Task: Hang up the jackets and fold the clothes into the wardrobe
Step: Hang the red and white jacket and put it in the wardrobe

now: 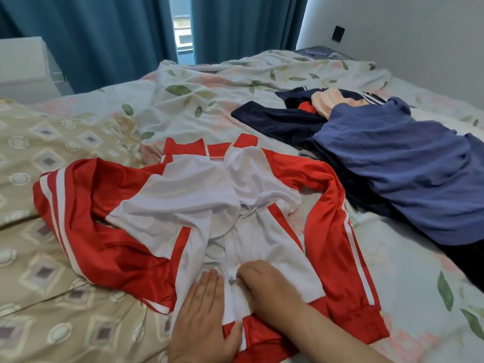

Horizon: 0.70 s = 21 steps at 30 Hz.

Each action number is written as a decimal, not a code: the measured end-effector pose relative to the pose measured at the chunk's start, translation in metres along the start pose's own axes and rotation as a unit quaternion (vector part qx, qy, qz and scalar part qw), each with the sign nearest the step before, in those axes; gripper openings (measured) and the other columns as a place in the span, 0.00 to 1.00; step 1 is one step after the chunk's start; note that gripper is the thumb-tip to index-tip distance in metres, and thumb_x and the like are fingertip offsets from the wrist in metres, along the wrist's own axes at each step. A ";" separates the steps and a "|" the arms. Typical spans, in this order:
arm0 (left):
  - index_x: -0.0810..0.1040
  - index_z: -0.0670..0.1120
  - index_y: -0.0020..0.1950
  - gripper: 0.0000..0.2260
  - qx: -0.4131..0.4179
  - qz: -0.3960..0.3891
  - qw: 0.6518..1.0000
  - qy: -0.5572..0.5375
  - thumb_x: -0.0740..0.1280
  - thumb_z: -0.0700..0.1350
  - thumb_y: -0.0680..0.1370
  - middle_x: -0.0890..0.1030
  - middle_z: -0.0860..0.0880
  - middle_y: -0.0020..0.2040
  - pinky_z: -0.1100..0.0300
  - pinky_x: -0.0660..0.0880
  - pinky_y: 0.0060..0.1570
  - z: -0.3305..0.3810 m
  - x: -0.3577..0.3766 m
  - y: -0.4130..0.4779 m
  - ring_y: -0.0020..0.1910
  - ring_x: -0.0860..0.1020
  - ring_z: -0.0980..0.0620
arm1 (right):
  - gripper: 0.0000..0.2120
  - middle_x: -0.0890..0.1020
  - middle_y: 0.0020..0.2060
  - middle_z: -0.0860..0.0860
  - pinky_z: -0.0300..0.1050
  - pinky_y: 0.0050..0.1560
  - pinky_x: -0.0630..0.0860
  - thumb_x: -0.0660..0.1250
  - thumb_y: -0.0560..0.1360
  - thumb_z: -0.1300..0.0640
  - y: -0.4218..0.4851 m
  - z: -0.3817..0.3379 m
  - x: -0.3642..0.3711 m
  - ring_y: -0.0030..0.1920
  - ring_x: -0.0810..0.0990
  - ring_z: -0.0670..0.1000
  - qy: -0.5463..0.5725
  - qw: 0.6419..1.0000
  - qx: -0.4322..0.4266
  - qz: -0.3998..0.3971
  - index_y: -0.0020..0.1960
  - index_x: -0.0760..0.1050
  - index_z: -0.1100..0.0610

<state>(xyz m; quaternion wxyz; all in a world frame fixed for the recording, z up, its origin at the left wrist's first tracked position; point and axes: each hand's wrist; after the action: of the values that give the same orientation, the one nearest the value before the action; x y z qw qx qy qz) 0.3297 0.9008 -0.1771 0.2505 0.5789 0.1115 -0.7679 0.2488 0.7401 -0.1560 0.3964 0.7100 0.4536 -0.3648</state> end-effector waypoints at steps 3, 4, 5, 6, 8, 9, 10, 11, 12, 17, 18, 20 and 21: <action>0.77 0.33 0.64 0.35 0.012 0.018 1.000 0.015 0.65 0.57 0.65 0.75 0.37 0.67 0.51 0.62 0.67 -0.002 0.002 -0.002 0.69 0.68 0.44 | 0.08 0.79 0.36 0.52 0.43 0.35 0.74 0.74 0.66 0.66 0.015 0.003 -0.011 0.35 0.77 0.52 -0.067 0.995 -0.072 -0.033 0.41 0.78 0.58; 0.77 0.34 0.64 0.35 0.014 0.025 0.999 0.019 0.65 0.57 0.65 0.75 0.37 0.67 0.51 0.62 0.68 -0.002 0.004 -0.003 0.69 0.68 0.44 | 0.08 0.79 0.35 0.52 0.43 0.33 0.73 0.75 0.66 0.65 0.021 0.005 -0.015 0.34 0.77 0.52 -0.074 0.993 -0.081 -0.035 0.41 0.78 0.58; 0.77 0.34 0.64 0.35 0.015 0.032 0.999 0.020 0.65 0.58 0.65 0.75 0.37 0.67 0.51 0.61 0.68 -0.003 0.004 -0.003 0.69 0.68 0.44 | 0.08 0.78 0.34 0.52 0.43 0.30 0.73 0.77 0.65 0.64 0.027 0.006 -0.019 0.33 0.77 0.53 -0.081 0.993 -0.085 -0.033 0.39 0.78 0.58; 0.77 0.34 0.64 0.35 0.018 0.040 0.999 0.020 0.65 0.58 0.65 0.75 0.37 0.67 0.52 0.61 0.69 -0.003 0.006 -0.003 0.70 0.67 0.44 | 0.08 0.78 0.33 0.51 0.42 0.29 0.72 0.77 0.65 0.62 0.034 0.008 -0.022 0.32 0.77 0.52 -0.094 0.991 -0.088 -0.030 0.38 0.78 0.57; 0.77 0.35 0.64 0.35 0.025 0.051 0.998 0.022 0.64 0.59 0.66 0.75 0.38 0.67 0.52 0.61 0.69 -0.004 0.010 -0.004 0.73 0.63 0.46 | 0.09 0.77 0.31 0.50 0.42 0.29 0.70 0.78 0.64 0.61 0.050 0.010 -0.028 0.31 0.76 0.51 -0.144 0.983 -0.106 -0.031 0.37 0.77 0.56; 0.77 0.36 0.64 0.35 0.025 0.055 0.998 0.022 0.63 0.60 0.67 0.76 0.39 0.67 0.52 0.60 0.69 -0.004 0.011 -0.003 0.75 0.60 0.48 | 0.09 0.77 0.31 0.50 0.43 0.30 0.70 0.77 0.63 0.61 0.058 0.013 -0.030 0.31 0.75 0.51 -0.162 0.980 -0.115 -0.033 0.36 0.77 0.55; 0.78 0.36 0.64 0.34 0.024 0.061 0.998 0.017 0.62 0.60 0.68 0.76 0.39 0.66 0.53 0.60 0.70 -0.005 0.011 -0.001 0.76 0.57 0.51 | 0.09 0.77 0.31 0.50 0.43 0.30 0.70 0.77 0.63 0.62 0.067 0.015 -0.033 0.30 0.75 0.51 -0.170 0.977 -0.123 -0.034 0.36 0.77 0.55; 0.78 0.37 0.63 0.33 0.026 0.069 0.997 0.012 0.61 0.60 0.70 0.77 0.40 0.65 0.54 0.59 0.70 -0.005 0.013 0.000 0.78 0.55 0.53 | 0.08 0.77 0.31 0.50 0.42 0.30 0.71 0.76 0.64 0.62 0.075 0.016 -0.036 0.30 0.75 0.52 -0.173 0.976 -0.128 -0.038 0.36 0.77 0.56; 0.79 0.37 0.62 0.32 0.028 0.075 0.997 0.005 0.59 0.60 0.72 0.78 0.40 0.64 0.54 0.59 0.70 -0.005 0.015 0.001 0.78 0.54 0.54 | 0.08 0.77 0.31 0.51 0.43 0.30 0.72 0.76 0.65 0.63 0.082 0.017 -0.037 0.31 0.75 0.52 -0.176 0.974 -0.134 -0.042 0.36 0.77 0.56; 0.77 0.42 0.64 0.32 0.052 0.098 0.993 0.028 0.48 0.63 0.77 0.82 0.43 0.59 0.56 0.59 0.69 -0.008 0.018 0.005 0.67 0.72 0.47 | 0.03 0.78 0.32 0.52 0.44 0.31 0.72 0.70 0.69 0.63 0.095 0.023 -0.047 0.31 0.76 0.54 -0.170 0.972 -0.147 -0.066 0.39 0.78 0.57; 0.78 0.42 0.62 0.32 0.060 0.108 0.991 0.043 0.48 0.63 0.77 0.82 0.43 0.58 0.56 0.59 0.69 -0.010 0.019 0.005 0.63 0.76 0.46 | 0.03 0.78 0.33 0.52 0.44 0.31 0.72 0.71 0.70 0.63 0.092 0.023 -0.048 0.32 0.76 0.54 -0.158 0.975 -0.139 -0.071 0.39 0.77 0.57; 0.80 0.42 0.61 0.31 0.083 0.127 0.986 0.070 0.48 0.62 0.77 0.83 0.44 0.58 0.55 0.59 0.69 -0.012 0.020 0.006 0.57 0.81 0.46 | 0.04 0.77 0.34 0.52 0.45 0.32 0.70 0.70 0.72 0.62 0.081 0.023 -0.050 0.33 0.75 0.54 -0.135 0.982 -0.105 -0.076 0.40 0.76 0.57; 0.78 0.43 0.63 0.30 0.102 0.138 0.982 0.081 0.48 0.61 0.78 0.83 0.44 0.58 0.54 0.59 0.68 -0.013 0.019 0.006 0.56 0.82 0.47 | 0.03 0.77 0.36 0.53 0.46 0.34 0.69 0.67 0.73 0.62 0.074 0.024 -0.050 0.35 0.74 0.54 -0.126 0.985 -0.075 -0.089 0.42 0.75 0.57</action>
<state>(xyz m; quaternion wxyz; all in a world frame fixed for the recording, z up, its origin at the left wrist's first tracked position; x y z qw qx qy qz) 0.3398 0.8970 -0.1986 0.2838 0.6717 -0.0288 -0.6837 0.2976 0.6807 -0.1055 0.4681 0.5835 0.4874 -0.4504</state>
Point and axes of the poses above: each hand's wrist, its own y-axis towards the middle knuckle, its own x-axis out of the palm, z = x × y
